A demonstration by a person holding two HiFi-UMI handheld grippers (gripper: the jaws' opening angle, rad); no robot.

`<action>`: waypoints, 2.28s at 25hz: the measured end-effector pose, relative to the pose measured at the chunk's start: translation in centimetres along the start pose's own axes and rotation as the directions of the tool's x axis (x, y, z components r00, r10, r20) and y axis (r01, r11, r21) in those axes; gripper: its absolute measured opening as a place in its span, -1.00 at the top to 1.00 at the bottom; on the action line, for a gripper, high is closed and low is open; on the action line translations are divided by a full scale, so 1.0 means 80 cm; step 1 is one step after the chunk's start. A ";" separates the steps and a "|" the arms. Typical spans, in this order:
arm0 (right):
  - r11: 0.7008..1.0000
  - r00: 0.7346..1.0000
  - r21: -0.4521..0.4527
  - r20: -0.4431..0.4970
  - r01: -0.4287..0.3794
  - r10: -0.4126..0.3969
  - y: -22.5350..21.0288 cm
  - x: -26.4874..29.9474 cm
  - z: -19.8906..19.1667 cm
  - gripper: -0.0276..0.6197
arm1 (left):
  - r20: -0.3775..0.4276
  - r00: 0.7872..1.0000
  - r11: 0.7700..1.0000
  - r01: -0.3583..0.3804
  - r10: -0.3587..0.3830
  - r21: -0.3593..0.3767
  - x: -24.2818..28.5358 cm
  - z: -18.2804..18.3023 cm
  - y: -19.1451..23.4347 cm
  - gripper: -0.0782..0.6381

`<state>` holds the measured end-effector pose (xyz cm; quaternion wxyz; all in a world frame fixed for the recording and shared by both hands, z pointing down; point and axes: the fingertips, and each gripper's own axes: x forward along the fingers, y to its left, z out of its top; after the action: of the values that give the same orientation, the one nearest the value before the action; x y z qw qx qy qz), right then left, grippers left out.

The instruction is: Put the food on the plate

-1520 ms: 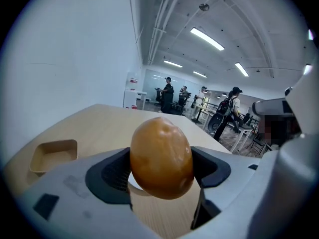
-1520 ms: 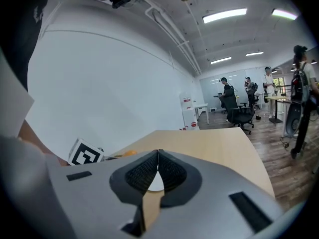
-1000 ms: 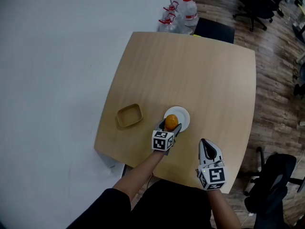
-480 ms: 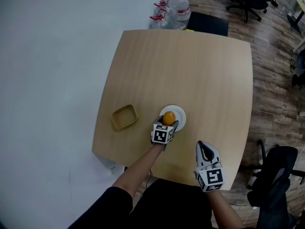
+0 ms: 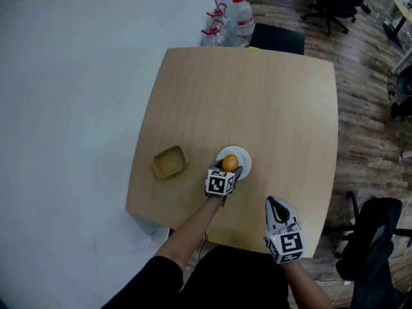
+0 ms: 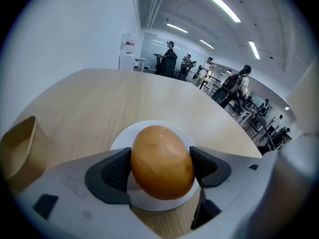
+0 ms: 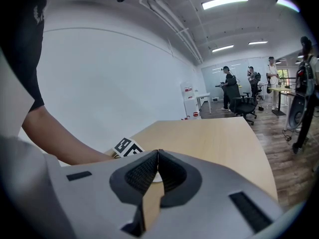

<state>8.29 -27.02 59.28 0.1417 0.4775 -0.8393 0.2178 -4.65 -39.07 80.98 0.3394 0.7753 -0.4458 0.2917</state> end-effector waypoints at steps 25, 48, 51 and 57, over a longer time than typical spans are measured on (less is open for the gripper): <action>0.994 0.983 -0.027 0.148 0.111 -0.105 0.087 -0.122 0.028 0.73 | 0.374 0.922 0.992 0.123 -0.098 -0.043 -0.289 0.029 -0.076 -0.16; 0.986 0.956 -0.081 0.269 0.145 -0.119 0.233 -0.261 0.052 0.73 | 0.668 0.722 0.978 0.203 -0.182 0.048 -0.594 -0.070 -0.191 0.73; 0.985 0.961 -0.107 0.257 0.135 -0.103 0.242 -0.260 0.048 0.73 | 0.684 0.716 0.989 0.134 -0.140 0.063 -0.608 -0.077 -0.184 0.73; 0.971 0.956 -0.180 0.274 0.155 -0.102 0.247 -0.256 0.052 0.73 | 0.667 0.741 0.997 0.067 -0.080 0.046 -0.604 -0.087 -0.162 0.73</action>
<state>1.41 -5.05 41.96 0.0903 0.5394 -0.8352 0.0575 -15.11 -4.93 45.25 0.1611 0.8485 -0.5039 -0.0143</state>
